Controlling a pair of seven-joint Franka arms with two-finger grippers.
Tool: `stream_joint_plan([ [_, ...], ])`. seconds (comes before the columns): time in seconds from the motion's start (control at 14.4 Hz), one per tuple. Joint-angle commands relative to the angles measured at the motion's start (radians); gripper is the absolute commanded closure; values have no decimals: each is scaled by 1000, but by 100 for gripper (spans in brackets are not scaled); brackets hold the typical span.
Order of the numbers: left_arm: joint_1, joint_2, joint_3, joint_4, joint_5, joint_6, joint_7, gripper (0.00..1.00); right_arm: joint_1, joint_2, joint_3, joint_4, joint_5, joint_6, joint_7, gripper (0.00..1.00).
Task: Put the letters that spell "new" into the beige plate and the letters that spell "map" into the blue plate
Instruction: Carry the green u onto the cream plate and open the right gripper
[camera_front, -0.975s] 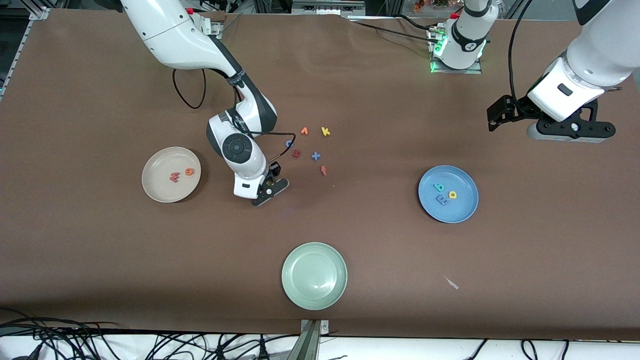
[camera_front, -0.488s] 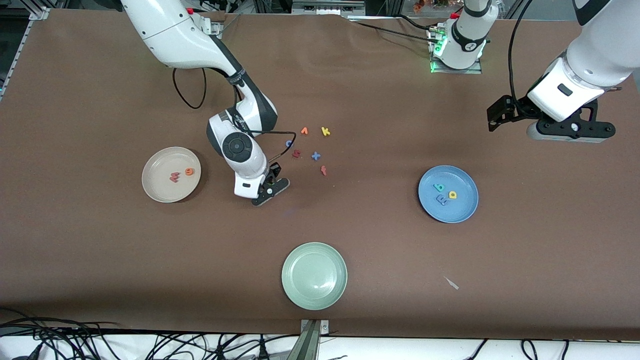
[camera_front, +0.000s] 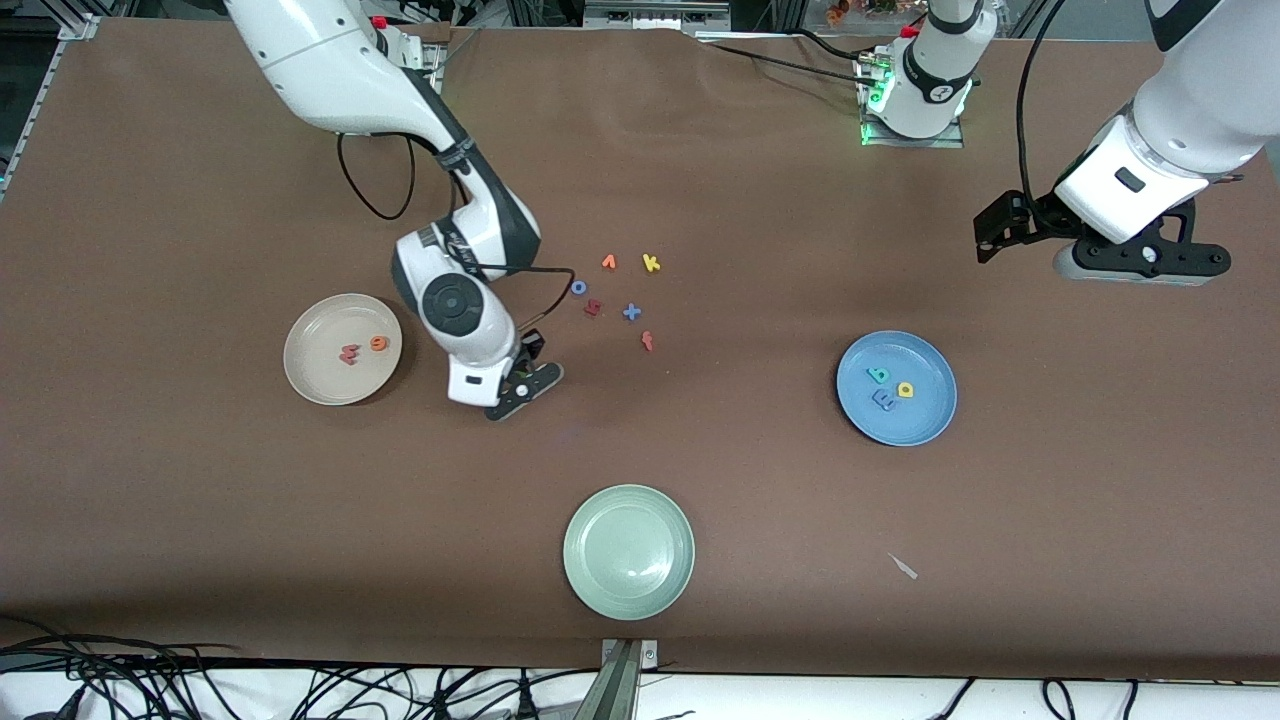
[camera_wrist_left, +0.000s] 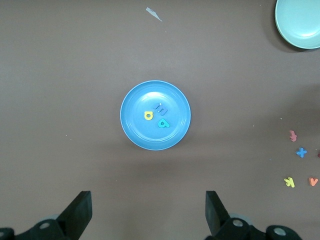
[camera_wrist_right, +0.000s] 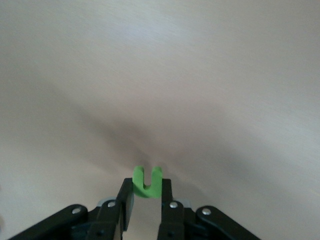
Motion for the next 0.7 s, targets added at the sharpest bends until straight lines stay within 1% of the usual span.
stream_joint_plan([
  [0.0,-5,14,0,31,22,-15,1,0,-38,-71,-34,-35,2,-110,-78,83],
  [0.07,-5,14,0,31,22,-17,1,0,-41,-85,-57,-46,0,-133,-93,83],
  [0.28,-5,14,0,31,22,-17,1,0,-41,-90,-159,-44,2,-243,-160,83],
  [0.49,-5,14,0,31,22,-15,1,0,-42,-88,-221,-43,4,-353,-170,83],
  [0.63,-5,14,0,31,22,-17,1,0,-45,-84,-242,-43,4,-397,-170,83],
])
